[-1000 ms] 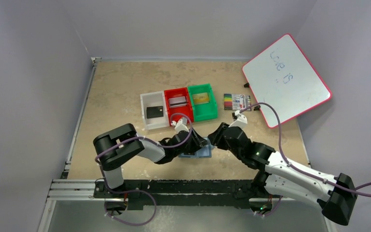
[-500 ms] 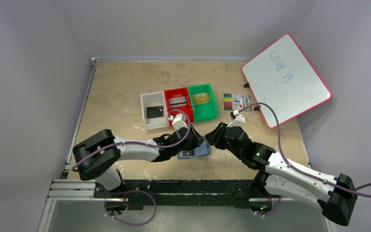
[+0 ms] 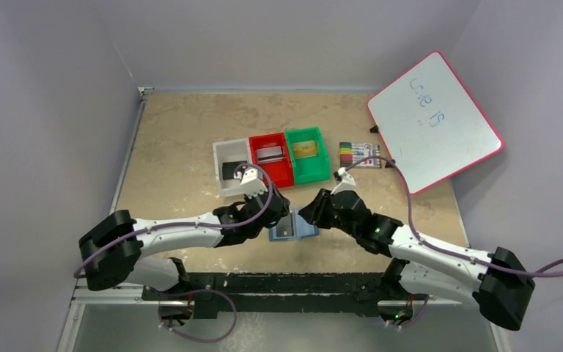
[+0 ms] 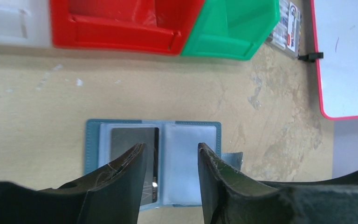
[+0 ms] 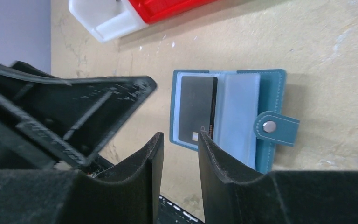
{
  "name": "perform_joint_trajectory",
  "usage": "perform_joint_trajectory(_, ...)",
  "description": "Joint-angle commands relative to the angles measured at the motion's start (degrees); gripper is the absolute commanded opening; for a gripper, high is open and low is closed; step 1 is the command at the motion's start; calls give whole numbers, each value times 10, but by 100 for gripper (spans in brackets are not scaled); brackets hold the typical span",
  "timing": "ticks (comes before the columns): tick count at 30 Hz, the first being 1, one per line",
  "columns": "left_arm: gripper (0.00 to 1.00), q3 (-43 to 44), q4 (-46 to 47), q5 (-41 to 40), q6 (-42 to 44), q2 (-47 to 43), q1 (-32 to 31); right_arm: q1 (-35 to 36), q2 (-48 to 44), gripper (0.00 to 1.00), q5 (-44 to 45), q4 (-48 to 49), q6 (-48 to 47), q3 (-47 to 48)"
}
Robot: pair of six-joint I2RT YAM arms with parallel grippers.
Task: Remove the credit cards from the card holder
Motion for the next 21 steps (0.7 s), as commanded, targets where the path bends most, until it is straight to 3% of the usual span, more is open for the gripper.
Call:
perform_joint_trajectory(1, 45, -2, -77, -79, 5, -51, -2, -3, 47, 36, -57, 85, -16, -1)
perform_joint_trajectory(11, 47, -38, -36, -20, 3, -44, -1, -10, 203, 33, -117, 142, -24, 32)
perform_joint_trajectory(21, 46, -37, 0, 21, 17, -13, -1, -55, 229, 33, -166, 203, -24, -2)
